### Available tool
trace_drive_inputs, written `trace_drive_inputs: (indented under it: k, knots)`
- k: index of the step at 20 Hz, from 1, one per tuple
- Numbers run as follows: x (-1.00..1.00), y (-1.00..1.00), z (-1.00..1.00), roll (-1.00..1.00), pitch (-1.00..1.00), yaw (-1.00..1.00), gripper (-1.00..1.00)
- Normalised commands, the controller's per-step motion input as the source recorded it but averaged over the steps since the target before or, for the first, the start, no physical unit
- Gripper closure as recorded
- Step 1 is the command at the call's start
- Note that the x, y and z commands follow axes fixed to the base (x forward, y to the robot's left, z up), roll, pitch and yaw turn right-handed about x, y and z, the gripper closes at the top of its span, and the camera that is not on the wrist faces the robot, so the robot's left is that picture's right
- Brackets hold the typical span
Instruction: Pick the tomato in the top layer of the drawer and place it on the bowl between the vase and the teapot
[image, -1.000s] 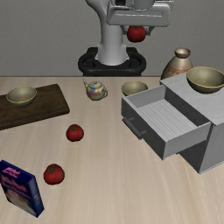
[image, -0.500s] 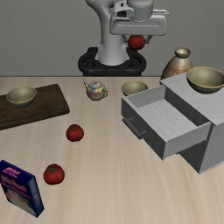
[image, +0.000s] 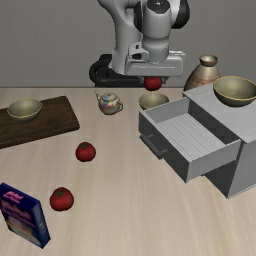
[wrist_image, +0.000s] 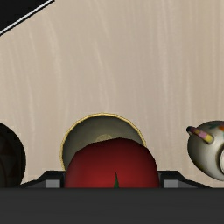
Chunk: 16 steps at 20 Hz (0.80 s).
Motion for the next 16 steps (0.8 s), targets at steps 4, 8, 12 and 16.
trace_drive_inputs:
  k: [4, 8, 12, 16]
  knots:
    - [-0.25, 0.0, -0.75, 0.0, 0.0, 0.0, 1.0]
    - [-0.75, 0.25, 0.0, 0.0, 0.0, 0.0, 1.0]
    - [0.5, 0.0, 0.0, 0.0, 0.0, 0.0, -1.0]
    - [0.0, 0.0, 0.0, 0.0, 0.0, 0.0, -1.0]
